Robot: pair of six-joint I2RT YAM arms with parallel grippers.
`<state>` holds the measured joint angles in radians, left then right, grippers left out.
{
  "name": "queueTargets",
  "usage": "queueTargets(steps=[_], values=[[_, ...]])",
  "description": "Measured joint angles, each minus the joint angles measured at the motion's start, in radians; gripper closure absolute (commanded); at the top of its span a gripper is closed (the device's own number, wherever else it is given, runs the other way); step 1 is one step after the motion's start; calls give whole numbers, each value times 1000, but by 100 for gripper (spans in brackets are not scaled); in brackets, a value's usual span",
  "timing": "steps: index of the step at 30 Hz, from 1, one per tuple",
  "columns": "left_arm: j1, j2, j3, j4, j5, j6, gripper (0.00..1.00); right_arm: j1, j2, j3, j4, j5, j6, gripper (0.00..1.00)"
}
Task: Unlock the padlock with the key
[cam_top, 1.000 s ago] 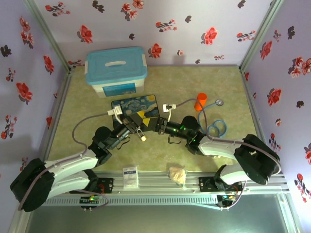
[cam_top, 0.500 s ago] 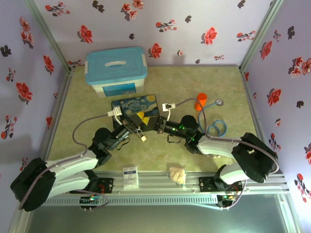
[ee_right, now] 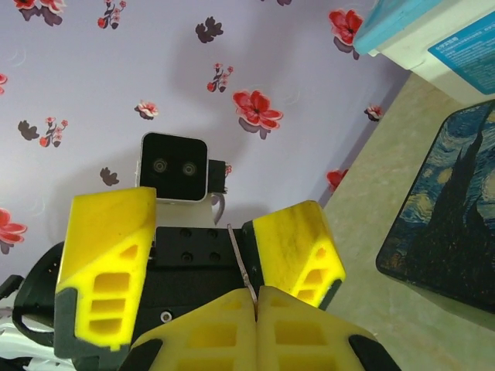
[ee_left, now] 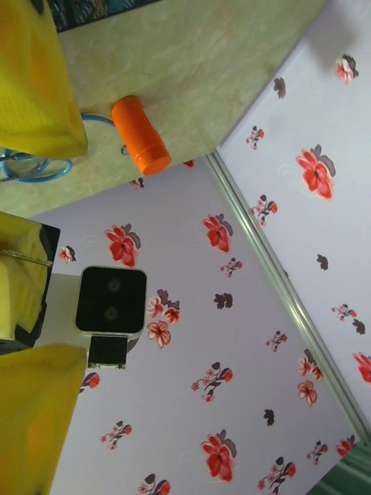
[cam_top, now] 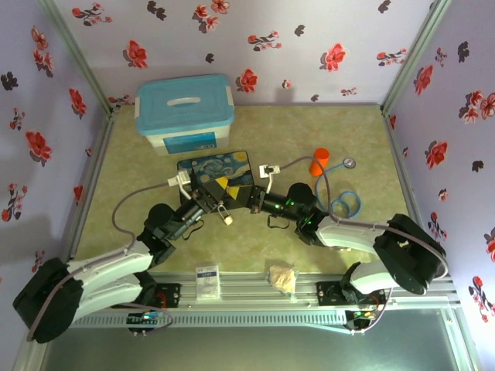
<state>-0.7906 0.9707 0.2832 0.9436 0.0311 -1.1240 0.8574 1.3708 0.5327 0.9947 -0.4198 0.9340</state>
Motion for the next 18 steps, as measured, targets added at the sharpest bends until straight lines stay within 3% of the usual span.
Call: queueTargets(steps=[3, 7, 10, 13, 18], values=[[3, -32, 22, -68, 5, 14, 43, 0, -6, 0, -20, -1, -10, 100], [4, -8, 25, -87, 27, 23, 62, 2, -5, 0, -51, -6, -10, 100], [4, 23, 25, -97, 51, 25, 66, 3, 0, 0, -51, -8, -10, 100], [5, 29, 25, -101, 65, 24, 80, 3, 3, 0, -51, -15, -10, 100], [6, 27, 25, -105, 71, 24, 86, 3, 4, 0, -60, -23, -10, 100]])
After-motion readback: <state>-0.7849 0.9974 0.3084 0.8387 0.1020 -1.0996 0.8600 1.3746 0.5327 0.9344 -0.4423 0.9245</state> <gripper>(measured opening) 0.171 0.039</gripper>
